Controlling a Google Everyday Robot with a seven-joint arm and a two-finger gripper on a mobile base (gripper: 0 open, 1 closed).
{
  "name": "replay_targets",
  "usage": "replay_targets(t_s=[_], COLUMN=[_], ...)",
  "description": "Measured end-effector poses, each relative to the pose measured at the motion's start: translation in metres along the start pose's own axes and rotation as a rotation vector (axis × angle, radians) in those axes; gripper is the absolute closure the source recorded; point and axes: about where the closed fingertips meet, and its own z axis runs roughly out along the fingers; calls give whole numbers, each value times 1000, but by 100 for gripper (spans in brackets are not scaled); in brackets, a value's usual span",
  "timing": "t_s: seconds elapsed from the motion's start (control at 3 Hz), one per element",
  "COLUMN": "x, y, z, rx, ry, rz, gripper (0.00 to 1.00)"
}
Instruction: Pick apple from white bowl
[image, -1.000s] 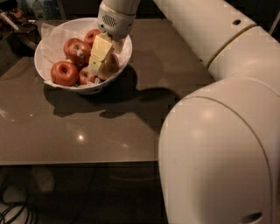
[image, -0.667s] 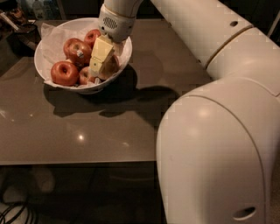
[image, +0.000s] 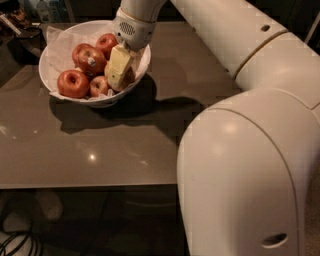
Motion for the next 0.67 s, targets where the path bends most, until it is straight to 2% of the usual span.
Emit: replay_targets(t_s=[0.67], x=[0], y=[0], z=[0], rx=[0], ry=[0], rz=[0], gripper=[100])
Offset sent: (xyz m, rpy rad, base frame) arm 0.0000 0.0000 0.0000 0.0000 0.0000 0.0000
